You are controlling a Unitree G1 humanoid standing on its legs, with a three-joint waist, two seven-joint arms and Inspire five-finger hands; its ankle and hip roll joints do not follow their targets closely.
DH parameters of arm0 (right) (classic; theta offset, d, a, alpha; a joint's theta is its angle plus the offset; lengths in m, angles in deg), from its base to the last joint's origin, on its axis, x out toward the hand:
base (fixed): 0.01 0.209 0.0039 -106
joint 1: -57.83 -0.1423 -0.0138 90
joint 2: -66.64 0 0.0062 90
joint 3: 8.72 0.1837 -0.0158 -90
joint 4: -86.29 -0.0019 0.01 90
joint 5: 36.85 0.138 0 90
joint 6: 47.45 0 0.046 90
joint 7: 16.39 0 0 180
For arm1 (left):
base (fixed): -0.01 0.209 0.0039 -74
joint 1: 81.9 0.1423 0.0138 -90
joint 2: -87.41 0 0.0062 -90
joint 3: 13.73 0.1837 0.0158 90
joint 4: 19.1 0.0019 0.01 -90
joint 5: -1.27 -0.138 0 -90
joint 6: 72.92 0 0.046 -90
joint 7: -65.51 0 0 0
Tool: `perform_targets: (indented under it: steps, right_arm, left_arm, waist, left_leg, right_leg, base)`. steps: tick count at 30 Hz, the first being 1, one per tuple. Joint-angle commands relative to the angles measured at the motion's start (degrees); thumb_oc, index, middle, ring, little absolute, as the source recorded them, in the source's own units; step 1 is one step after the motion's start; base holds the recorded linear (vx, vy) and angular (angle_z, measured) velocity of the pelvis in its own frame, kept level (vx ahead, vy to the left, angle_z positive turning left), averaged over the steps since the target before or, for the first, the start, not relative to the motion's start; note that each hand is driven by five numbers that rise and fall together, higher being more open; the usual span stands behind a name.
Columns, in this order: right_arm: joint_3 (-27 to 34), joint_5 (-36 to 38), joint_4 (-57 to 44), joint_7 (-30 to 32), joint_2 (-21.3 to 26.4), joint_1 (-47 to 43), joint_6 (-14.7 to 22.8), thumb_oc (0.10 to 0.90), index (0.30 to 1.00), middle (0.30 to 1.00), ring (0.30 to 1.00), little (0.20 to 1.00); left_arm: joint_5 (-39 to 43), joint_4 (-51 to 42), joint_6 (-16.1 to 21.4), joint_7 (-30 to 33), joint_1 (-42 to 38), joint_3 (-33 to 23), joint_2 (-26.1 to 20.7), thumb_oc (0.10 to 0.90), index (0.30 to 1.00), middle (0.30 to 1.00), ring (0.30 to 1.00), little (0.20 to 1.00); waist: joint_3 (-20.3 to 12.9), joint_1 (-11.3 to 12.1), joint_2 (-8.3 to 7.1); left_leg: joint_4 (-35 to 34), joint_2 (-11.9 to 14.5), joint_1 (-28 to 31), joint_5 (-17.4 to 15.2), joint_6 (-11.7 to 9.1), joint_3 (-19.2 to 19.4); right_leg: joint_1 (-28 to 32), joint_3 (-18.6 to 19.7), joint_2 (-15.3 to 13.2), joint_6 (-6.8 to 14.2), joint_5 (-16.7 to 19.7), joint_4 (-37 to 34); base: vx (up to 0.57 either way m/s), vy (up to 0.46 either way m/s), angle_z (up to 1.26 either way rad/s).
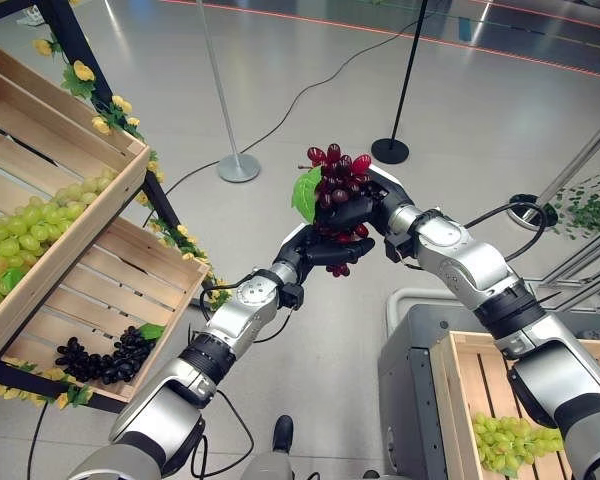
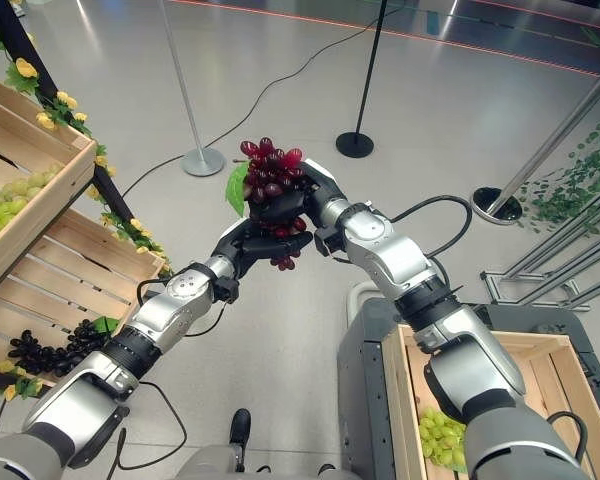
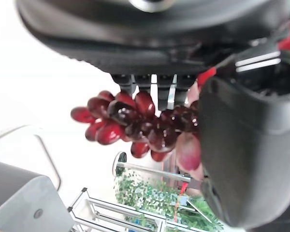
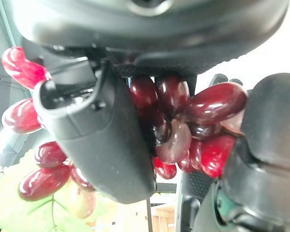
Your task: Pick up the fruits from the basket on one side to the basket on the other side
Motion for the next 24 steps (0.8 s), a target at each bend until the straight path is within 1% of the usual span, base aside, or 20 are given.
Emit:
perform_targets:
  steps: [1, 4, 5, 6, 12, 15, 20, 24]
  right_arm:
    - [3.0, 2.3, 0.4, -3.0, -2.4, 1.8, 3.3, 0.4, 0.3, 0.3, 0.3, 0.3]
    - [3.2, 2.5, 0.1, -3.1, -2.5, 2.1, 3.7, 0.4, 0.3, 0.3, 0.3, 0.3]
    - [3.2, 2.6, 0.2, -3.1, -2.5, 2.1, 3.8, 0.493, 0.439, 0.439, 0.439, 0.439]
    - [3.2, 3.1, 0.4, -3.3, -2.6, 2.1, 3.8, 0.8, 0.9, 0.9, 0.9, 0.9]
    - [3.9, 4.3, 0.6, -2.2, -2.6, 2.2, 4.3, 0.8, 0.9, 0.9, 0.9, 0.9]
    - [4.3, 5.9, 0.6, -1.6, -2.6, 2.1, 3.6, 0.8, 0.9, 0.9, 0.9, 0.9]
    - [4.7, 5.2, 0.9, -1.3, -2.3, 2.2, 4.0, 0.8, 0.9, 0.9, 0.9, 0.9]
    - [5.0, 4.4, 1.1, -1.0, -2.0, 2.0, 3.0, 0.8, 0.9, 0.9, 0.9, 0.9]
  left_arm:
    - [2.5, -0.5, 12.5, -0.8, -4.6, -6.2, 3.1, 0.4, 0.3, 0.3, 0.3, 0.3]
    - [2.7, -1.0, 12.9, -1.2, -4.2, -6.2, 2.8, 0.4, 0.3, 0.3, 0.3, 0.3]
    - [2.8, -1.0, 13.0, -1.3, -4.2, -6.2, 2.7, 0.4, 0.3, 0.3, 0.3, 0.3]
    - [2.9, -1.0, 13.2, -1.3, -4.2, -6.2, 2.7, 0.4, 0.3, 0.3, 0.3, 0.3]
    - [3.2, -0.8, 14.0, -1.3, -3.7, -6.2, 3.1, 0.4, 0.3, 0.3, 0.3, 0.3]
    - [3.1, -0.7, 14.2, -0.8, -3.5, -6.3, 3.3, 0.4, 0.3, 0.3, 0.3, 0.3]
    - [3.0, -0.8, 14.3, -0.3, -3.3, -6.3, 3.2, 0.4, 0.3, 0.3, 0.3, 0.3]
    - [2.6, -0.4, 14.4, -0.2, -3.4, -6.5, 3.3, 0.4, 0.3, 0.3, 0.3, 0.3]
  waist:
    - [-10.2, 0.8, -1.5]
    - [-10.1, 0.9, -1.49]
    - [-10.2, 0.9, -1.48]
    - [-10.2, 0.9, -1.46]
    - [-10.2, 0.8, -1.47]
    - [-10.4, 0.7, -1.48]
    - [-10.5, 0.7, -1.47]
    - [-10.4, 0.6, -1.45]
  left_leg:
    - [0.1, 0.9, 8.6, -11.5, -2.4, 4.3]
    - [0.1, 0.8, 8.6, -11.5, -2.3, 4.4]
    - [0.1, 0.8, 8.6, -11.5, -2.3, 4.4]
    - [0.1, 0.9, 8.6, -11.6, -2.3, 4.4]
    - [0.1, 0.9, 8.6, -11.5, -2.4, 4.5]
    - [0.1, 0.9, 8.7, -11.6, -2.4, 4.6]
    - [0.1, 1.0, 8.6, -11.5, -2.4, 4.7]
    - [0.1, 1.0, 8.8, -11.6, -2.4, 4.6]
  right_leg:
    - [-5.7, 1.9, -0.3, -2.7, 5.7, 0.0]
    - [-5.7, 1.9, -0.3, -2.7, 5.7, 0.0]
    - [-5.7, 1.9, -0.3, -2.7, 5.7, 0.0]
    - [-5.7, 1.9, -0.3, -2.7, 5.7, 0.0]
    - [-5.7, 1.8, -0.3, -2.7, 5.7, 0.0]
    - [-5.7, 1.9, -0.2, -2.7, 5.7, 0.0]
    - [-5.9, 2.0, -0.1, -2.6, 5.7, 0.0]
    - [-5.7, 2.0, -0.1, -2.7, 5.6, 0.0]
  base:
    - [0.0, 0.0, 0.0]
    - [0.0, 0.0, 0.0]
    - [0.0, 0.0, 0.0]
    - [0.0, 0.0, 0.0]
    - [0.0, 0.0, 0.0]
    - [0.0, 0.0, 0.0]
    - [0.0, 0.0, 0.0]
    - [0.0, 0.0, 0.0]
